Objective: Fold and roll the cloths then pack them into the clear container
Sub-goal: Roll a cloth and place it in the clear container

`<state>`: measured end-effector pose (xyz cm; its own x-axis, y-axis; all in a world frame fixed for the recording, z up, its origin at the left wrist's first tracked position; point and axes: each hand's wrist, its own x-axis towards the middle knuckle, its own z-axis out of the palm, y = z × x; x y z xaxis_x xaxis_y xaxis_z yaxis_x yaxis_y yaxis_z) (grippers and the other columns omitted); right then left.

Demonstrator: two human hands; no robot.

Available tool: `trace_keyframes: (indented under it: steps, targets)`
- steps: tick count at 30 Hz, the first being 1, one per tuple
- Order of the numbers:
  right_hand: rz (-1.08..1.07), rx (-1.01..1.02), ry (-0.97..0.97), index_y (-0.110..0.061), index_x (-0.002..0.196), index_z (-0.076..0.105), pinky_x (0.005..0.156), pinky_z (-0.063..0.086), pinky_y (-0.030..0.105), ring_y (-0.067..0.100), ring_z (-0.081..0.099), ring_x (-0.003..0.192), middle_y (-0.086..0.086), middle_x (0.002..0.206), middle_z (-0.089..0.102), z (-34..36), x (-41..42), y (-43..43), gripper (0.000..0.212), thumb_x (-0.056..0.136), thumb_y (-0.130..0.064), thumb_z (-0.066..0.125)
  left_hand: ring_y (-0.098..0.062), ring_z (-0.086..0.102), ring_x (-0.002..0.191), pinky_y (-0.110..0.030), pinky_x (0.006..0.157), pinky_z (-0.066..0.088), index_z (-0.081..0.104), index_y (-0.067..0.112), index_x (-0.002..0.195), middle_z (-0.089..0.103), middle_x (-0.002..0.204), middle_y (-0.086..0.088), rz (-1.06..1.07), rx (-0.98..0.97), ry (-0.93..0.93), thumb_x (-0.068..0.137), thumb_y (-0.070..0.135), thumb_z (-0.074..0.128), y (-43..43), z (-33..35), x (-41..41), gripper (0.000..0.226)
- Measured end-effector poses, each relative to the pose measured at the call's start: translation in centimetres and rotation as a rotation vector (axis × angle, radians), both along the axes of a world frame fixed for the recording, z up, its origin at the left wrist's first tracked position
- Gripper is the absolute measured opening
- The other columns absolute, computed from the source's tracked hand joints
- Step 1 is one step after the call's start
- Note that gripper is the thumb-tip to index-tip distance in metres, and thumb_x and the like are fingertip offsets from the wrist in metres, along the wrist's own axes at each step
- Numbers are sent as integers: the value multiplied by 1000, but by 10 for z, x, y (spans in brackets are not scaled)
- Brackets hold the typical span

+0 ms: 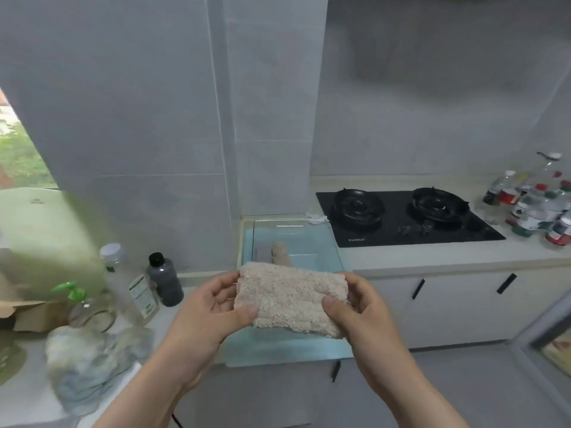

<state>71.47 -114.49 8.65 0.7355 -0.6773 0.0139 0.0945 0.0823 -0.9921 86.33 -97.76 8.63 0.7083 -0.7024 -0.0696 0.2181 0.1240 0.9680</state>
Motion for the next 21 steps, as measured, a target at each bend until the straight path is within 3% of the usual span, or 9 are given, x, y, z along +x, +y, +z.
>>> trace_keyframes:
  steps: [2,4,6,9,12,15,18,21]
  targets:
    - [67,-17,19,-12,103,61,66,53,20,10,70,81,-2,94,73,0,16,-26,23,87,3,65,-27,69,97,-33,81,57,58,6,120,72,107,-12,71,21,13,47,18,89,-28,-1,16,80]
    - [174,-39,59,-11,96,56,59,50,20,10,65,74,-2,84,68,2,30,-49,22,79,-9,70,-24,69,86,-39,80,53,61,5,114,74,98,-11,129,24,44,68,6,79,-54,0,30,49]
    - [276,-67,125,-10,90,50,56,47,24,11,61,68,-4,75,63,5,45,-71,27,70,-16,67,-20,70,79,-35,72,57,64,3,106,75,91,-10,135,25,84,87,-2,57,-76,2,45,21]
    - [372,-139,225,-12,95,49,58,48,26,12,60,69,-6,81,62,5,63,-95,33,68,-18,67,-22,70,81,-31,67,59,67,2,102,74,90,-12,96,68,123,92,-3,48,-101,1,69,21]
    - [482,-169,272,-48,115,52,70,54,27,16,64,92,-19,117,58,6,79,-109,58,69,-16,69,-24,67,86,-33,70,58,71,4,100,73,93,-14,-20,102,134,89,-3,54,-121,-4,96,21]
    - [630,-226,357,-64,127,39,79,55,28,11,61,105,-25,127,51,7,96,-116,81,77,-7,68,-25,69,94,-37,81,57,70,7,110,71,104,-14,-134,131,123,82,0,66,-142,-11,118,29]
    - [636,-279,433,-62,129,40,83,54,25,6,62,97,-21,122,56,0,118,-121,80,78,-9,70,-20,70,85,-32,73,56,64,10,113,67,100,-12,-81,175,116,83,4,69,-164,-24,133,30]
    - [560,-270,523,-53,130,42,66,51,22,2,59,71,-14,106,61,-19,142,-131,73,77,-10,69,-18,68,88,-34,79,56,62,16,110,66,103,-7,14,310,-19,89,16,67,-172,-52,150,22]
